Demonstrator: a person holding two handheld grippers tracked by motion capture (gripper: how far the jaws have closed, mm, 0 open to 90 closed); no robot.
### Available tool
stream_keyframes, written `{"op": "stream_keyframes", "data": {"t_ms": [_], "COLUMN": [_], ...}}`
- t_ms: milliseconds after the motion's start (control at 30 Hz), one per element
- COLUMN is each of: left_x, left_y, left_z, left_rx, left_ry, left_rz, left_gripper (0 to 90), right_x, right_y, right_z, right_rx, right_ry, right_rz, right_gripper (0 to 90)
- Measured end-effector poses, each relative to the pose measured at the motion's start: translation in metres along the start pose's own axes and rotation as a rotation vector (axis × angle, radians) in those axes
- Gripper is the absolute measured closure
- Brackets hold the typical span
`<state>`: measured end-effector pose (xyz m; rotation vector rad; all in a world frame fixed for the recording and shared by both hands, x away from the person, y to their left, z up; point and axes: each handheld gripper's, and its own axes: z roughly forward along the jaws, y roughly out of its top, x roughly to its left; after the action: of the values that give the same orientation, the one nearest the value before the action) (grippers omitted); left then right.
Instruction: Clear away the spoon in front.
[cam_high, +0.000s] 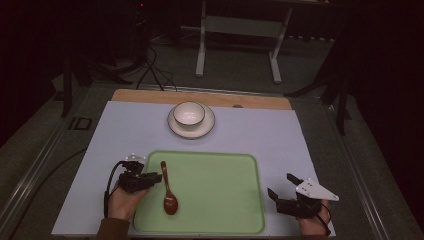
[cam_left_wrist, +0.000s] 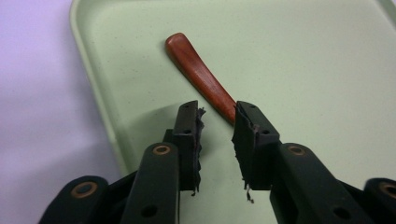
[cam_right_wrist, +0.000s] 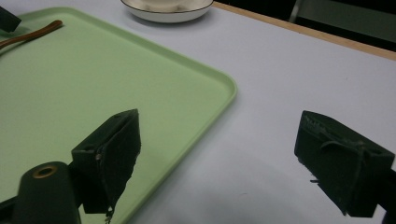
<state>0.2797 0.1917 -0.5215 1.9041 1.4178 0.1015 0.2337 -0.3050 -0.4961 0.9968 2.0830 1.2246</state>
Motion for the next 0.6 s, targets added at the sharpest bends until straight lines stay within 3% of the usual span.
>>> {"op": "stream_keyframes", "data": {"t_ms": [233, 600], "left_x": [0.000, -0.003], "left_y": [-0.005, -0.017], "left_z": [-0.018, -0.046], "left_rx": [-0.090, -0.244], "left_ry": [0.021, 0.123], "left_rz": [0.028, 0.147], "left_gripper": [59.9, 45.9], "right_x": [0.001, 0.001], "right_y": [0.000, 0.002], "right_z": [0.000, -0.001], "right_rx": [-0.001, -0.004], "right_ry": [0.000, 0.001], "right_rz": [0.000, -0.008], "right_gripper": [14.2, 14.1]}}
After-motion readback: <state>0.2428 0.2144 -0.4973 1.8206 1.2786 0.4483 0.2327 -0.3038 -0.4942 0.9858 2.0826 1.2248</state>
